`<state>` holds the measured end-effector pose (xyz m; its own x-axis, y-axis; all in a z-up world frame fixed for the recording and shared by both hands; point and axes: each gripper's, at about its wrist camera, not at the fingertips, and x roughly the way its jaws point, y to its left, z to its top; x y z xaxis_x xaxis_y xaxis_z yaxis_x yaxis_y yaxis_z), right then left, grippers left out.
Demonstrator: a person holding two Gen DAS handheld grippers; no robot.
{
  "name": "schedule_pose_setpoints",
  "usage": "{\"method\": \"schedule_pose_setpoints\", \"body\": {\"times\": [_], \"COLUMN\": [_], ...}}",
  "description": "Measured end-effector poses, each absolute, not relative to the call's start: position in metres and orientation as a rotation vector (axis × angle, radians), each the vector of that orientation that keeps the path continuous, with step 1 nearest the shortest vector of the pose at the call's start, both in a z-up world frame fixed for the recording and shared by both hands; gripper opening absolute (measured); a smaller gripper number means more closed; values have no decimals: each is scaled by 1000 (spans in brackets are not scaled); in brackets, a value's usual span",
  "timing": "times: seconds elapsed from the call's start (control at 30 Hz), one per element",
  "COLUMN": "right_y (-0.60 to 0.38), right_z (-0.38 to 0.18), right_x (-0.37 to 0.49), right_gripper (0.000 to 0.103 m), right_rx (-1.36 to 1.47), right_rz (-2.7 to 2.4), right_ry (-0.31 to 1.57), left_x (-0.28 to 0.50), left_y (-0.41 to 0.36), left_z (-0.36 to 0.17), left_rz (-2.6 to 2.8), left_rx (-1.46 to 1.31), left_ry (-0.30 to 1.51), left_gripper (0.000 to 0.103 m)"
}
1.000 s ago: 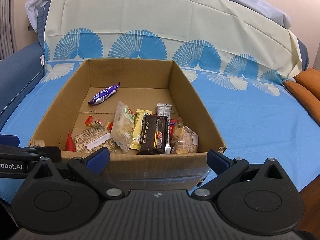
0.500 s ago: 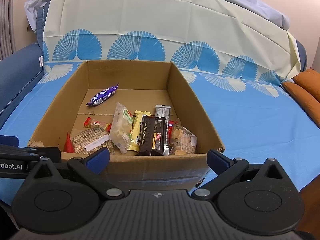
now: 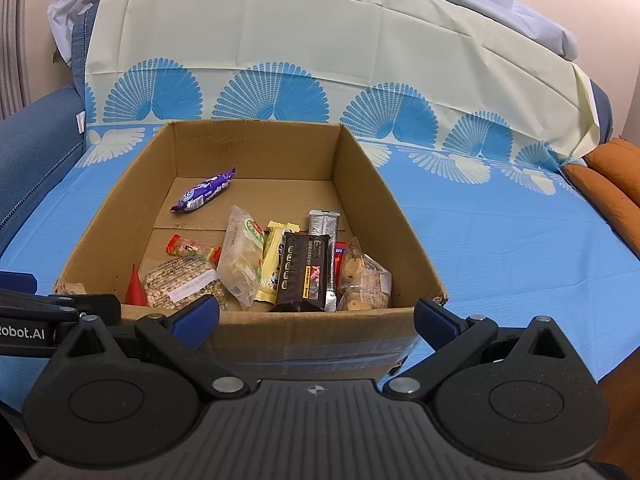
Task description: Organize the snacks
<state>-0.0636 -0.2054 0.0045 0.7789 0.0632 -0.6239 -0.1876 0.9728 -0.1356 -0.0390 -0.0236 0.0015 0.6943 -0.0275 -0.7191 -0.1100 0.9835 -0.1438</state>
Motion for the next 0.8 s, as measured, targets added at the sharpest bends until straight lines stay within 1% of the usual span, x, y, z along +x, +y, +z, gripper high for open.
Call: {"method": "schedule_pose_setpoints", "body": {"times": [0.8], "right_y": [-203], "right_z": [3], "right_x": [-63], "right_gripper": [102], "right_rx": [-182], "right_rz": [110], "right_ry": [684], "left_x": [-36], "left_y": [-31], "left_z": [1], "left_rz": [27], "left_rx": [-189], "left_ry": [785], "left_gripper": [103]}}
